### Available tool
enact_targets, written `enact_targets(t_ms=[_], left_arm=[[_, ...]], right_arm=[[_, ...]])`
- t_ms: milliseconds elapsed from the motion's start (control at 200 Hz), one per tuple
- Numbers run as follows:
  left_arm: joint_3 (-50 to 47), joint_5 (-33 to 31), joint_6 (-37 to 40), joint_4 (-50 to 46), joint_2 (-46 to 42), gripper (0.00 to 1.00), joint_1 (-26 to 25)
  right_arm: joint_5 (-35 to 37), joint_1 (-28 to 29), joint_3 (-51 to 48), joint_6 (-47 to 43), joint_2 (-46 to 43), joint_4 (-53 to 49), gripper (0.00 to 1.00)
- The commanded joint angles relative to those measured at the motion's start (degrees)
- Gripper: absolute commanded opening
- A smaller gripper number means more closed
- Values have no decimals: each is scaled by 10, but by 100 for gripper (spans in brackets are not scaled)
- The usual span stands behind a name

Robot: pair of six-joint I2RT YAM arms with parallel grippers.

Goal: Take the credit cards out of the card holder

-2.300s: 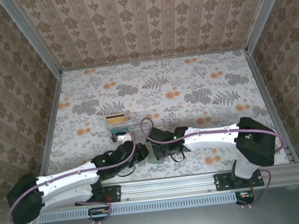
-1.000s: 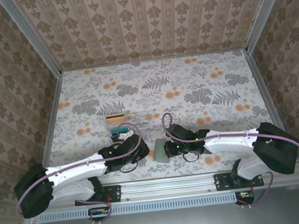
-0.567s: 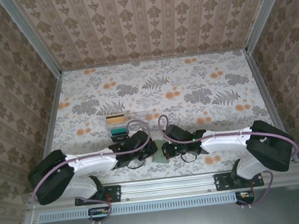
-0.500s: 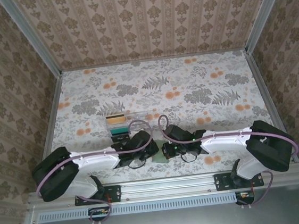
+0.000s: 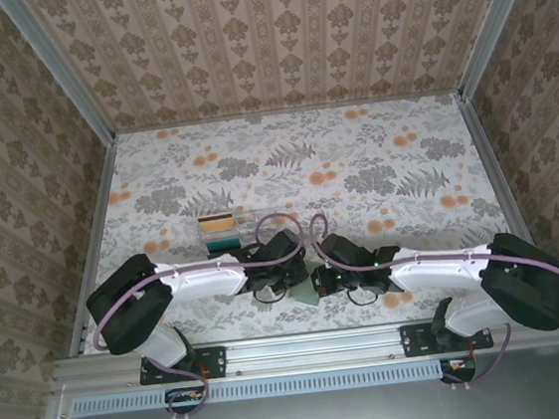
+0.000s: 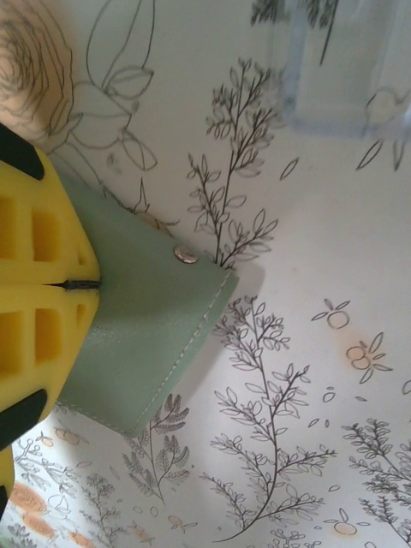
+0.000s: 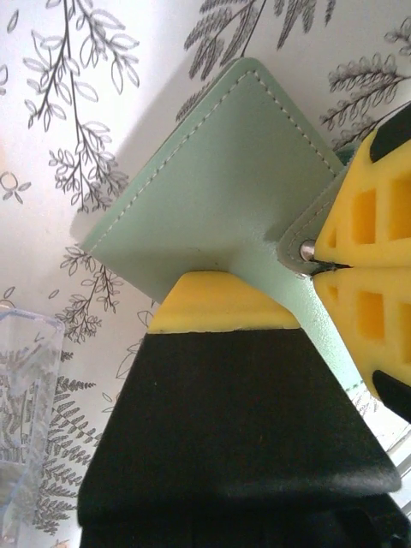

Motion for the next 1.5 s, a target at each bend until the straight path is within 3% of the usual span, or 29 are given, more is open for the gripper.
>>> enact_targets(t_ms=[0, 285, 445, 555, 675, 995, 1165, 1495], left_arm=[[-33, 11, -17, -110, 56, 0, -5], [-32, 9, -14, -105, 65, 0, -6], [-9, -37, 12, -122, -6, 0, -8], [8, -83, 33, -144, -89, 31, -5], [25, -119, 60, -184, -171, 48, 8], [-33, -170, 73, -198, -341, 73, 35], [-52, -163, 70, -193, -365, 74, 36], [-64, -134, 94, -163, -342, 71, 37]], right_arm=[[6, -8, -23, 15, -44, -7, 0], [15, -40, -63, 18, -127, -53, 0], [13, -46, -44, 3, -159, -95, 0], [1, -46, -15, -13, -167, -114, 0], [-30, -45, 24, -24, -150, -116, 0], [-86, -12, 135, -52, -64, -114, 0], [-59, -12, 130, -52, -69, -122, 0], [13, -51, 30, -47, -127, -169, 0]])
